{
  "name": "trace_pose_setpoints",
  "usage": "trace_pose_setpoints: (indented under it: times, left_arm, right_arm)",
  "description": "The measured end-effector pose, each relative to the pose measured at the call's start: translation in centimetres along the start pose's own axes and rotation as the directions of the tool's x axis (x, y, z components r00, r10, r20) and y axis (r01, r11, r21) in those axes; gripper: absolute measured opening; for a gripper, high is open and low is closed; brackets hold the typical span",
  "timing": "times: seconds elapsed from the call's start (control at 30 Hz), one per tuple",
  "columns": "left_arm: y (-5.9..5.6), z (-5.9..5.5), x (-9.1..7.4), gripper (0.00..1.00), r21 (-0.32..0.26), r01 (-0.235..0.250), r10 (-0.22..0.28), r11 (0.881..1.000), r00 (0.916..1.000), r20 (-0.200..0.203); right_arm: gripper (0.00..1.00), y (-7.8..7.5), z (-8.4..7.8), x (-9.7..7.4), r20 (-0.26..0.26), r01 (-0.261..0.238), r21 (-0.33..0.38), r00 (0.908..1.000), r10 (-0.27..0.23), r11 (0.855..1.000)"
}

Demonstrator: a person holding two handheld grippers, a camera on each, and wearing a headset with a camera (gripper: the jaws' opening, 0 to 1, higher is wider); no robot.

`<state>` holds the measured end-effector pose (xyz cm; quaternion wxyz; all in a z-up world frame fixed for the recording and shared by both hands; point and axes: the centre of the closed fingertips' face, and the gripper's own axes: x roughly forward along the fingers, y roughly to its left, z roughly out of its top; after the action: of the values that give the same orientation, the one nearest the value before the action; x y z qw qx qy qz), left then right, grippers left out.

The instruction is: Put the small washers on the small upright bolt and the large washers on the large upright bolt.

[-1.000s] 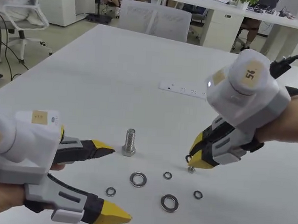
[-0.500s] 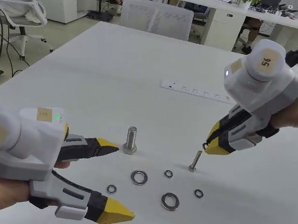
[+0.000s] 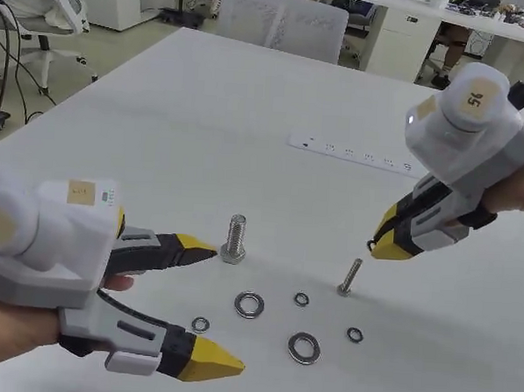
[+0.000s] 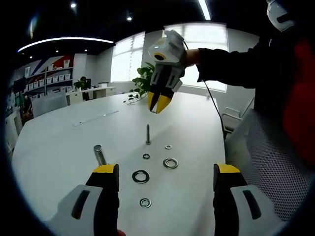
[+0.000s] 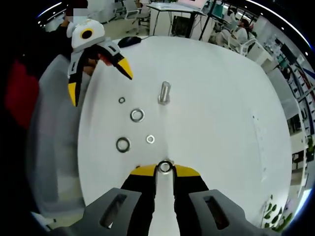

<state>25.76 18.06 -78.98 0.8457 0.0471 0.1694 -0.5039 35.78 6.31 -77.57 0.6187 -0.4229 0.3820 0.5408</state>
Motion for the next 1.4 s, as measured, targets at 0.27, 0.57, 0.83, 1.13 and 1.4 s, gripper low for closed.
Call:
trace_pose_setpoints:
  times: [0.27,0.57,0.83,1.13,1.4]
  left_arm:
    - [-0.2,-0.5,0.2,0.81,-0.010,0.007,-0.007,1.000,0.9999,-0.009]
    - [-0.1,-0.5,0.2,0.81,-0.019,0.008,-0.008,1.000,1.0000,0.001]
    - [0.0,-0.5,0.2,0.82,-0.026,0.010,-0.009,1.000,0.9999,0.005]
    - [-0.1,-0.7,0.3,0.82,-0.034,0.019,-0.019,0.999,0.9998,0.001]
    - [-0.1,-0.8,0.3,0.81,-0.035,0.022,-0.021,0.999,0.9998,0.001]
  right_arm:
    - [0.13,-0.4,-0.2,0.9,-0.018,-0.014,0.000,0.9997,0.014,1.000]
    - [0.13,-0.8,-0.6,2.0,-0.043,-0.031,-0.001,0.9986,0.031,1.000]
    - [0.13,-0.8,-0.9,2.7,-0.065,-0.043,-0.006,0.9970,0.042,0.999]
    - [0.13,-0.9,-1.0,3.2,-0.084,-0.053,-0.017,0.9952,0.051,0.998]
    - [0.13,-0.9,-1.1,3.5,-0.102,-0.056,-0.025,0.9933,0.053,0.998]
